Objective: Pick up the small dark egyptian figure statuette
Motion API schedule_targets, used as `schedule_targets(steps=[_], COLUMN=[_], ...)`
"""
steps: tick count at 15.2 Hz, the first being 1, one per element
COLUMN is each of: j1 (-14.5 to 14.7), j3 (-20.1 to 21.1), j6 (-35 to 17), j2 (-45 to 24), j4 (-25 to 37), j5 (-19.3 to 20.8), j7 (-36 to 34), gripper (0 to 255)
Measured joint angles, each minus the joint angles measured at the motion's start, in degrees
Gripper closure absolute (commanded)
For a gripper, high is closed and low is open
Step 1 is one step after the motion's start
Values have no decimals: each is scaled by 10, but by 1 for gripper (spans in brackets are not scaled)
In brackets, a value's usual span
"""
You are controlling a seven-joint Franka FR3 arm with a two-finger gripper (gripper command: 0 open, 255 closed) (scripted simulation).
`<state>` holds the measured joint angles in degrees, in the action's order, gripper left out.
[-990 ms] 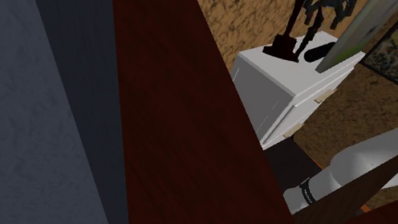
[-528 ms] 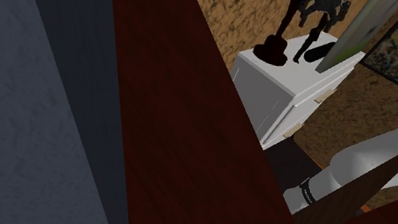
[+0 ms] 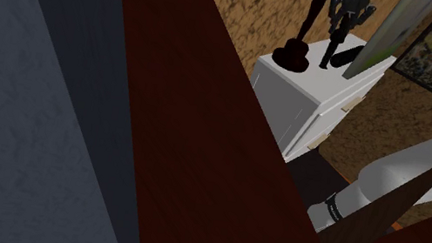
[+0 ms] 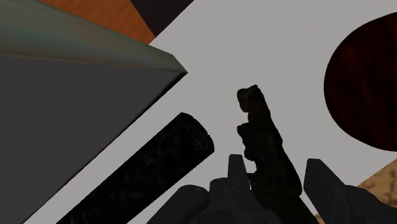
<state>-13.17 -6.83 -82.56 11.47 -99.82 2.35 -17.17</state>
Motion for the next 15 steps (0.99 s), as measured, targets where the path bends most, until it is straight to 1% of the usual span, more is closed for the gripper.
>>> schedule_targets(steps=[6, 9, 15], j1=[2, 4, 5], j3=[3, 4, 5], j6=[7, 28, 78], j2=[-1, -10, -29], j4=[3, 26, 94], j5=[-1, -5, -7], j7=[-5, -6, -5], gripper=[255, 255, 255])
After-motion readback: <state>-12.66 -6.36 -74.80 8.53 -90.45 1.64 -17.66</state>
